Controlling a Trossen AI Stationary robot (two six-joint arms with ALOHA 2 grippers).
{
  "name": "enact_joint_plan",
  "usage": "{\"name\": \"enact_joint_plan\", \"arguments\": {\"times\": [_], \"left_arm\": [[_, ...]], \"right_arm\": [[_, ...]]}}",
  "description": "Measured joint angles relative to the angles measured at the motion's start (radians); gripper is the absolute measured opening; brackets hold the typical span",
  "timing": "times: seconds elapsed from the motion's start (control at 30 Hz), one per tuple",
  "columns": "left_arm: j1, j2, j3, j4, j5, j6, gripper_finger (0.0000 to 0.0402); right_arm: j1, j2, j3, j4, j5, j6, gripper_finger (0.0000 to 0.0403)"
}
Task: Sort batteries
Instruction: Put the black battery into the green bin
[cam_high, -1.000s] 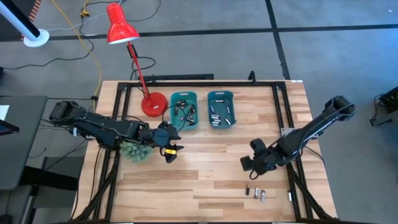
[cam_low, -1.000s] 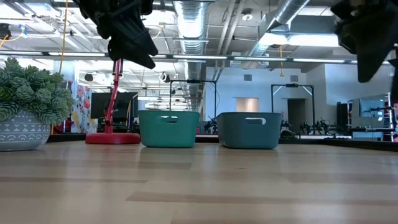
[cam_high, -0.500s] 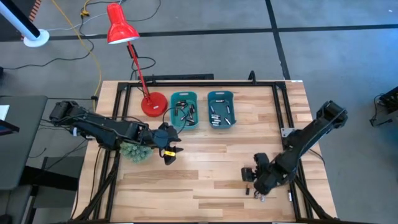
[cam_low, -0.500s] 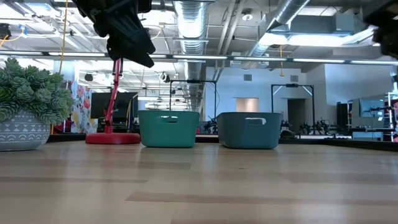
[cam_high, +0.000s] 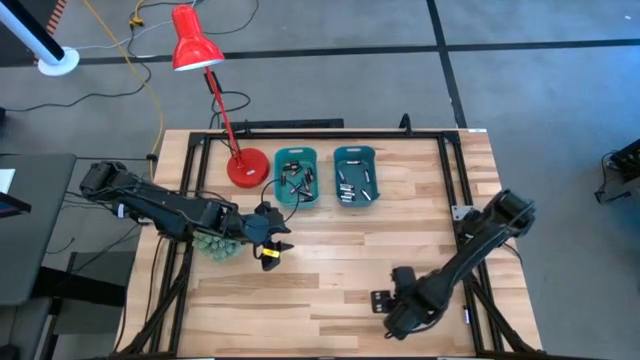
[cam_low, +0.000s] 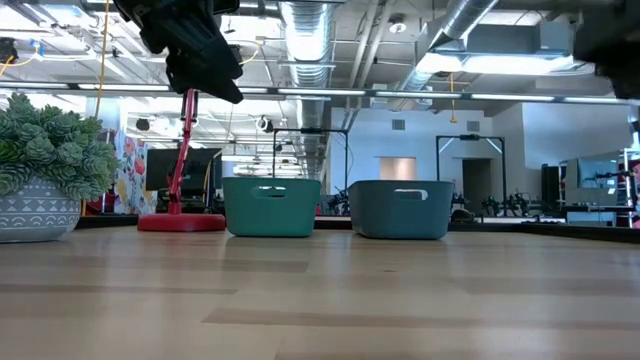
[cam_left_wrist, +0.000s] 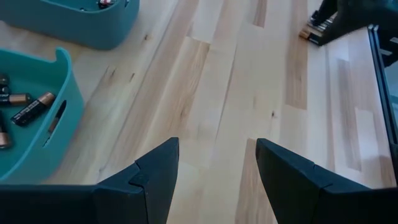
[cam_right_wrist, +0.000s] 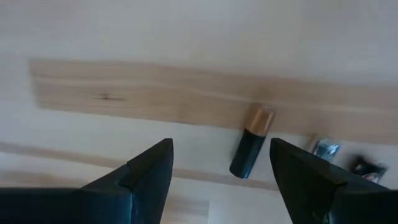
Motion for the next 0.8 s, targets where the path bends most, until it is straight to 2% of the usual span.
{"name": "enact_joint_plan", "arguments": {"times": [0.2,0.47,0.57,0.8], "left_arm": [[0.000,0.000,0.000,0.000,0.000,0.000,0.0210],[0.000,0.000,0.000,0.001,0.000,0.000,0.0210],[0.000,0.000,0.000,0.000,0.000,-0.001,0.0210],[0.000,0.000,0.000,0.000,0.000,-0.002,0.0210]], "right_arm": [[-0.002,0.102,0.055,-0.010,-0.029,0.000,0.0280],[-0.009,0.148,0.068,-0.008,-0.067,-0.001,0.0267],[-0.009,0.149,0.068,-0.012,-0.069,-0.021,0.0226],[-0.008,0.150,0.066,-0.018,-0.073,-0.103,0.0066]]}}
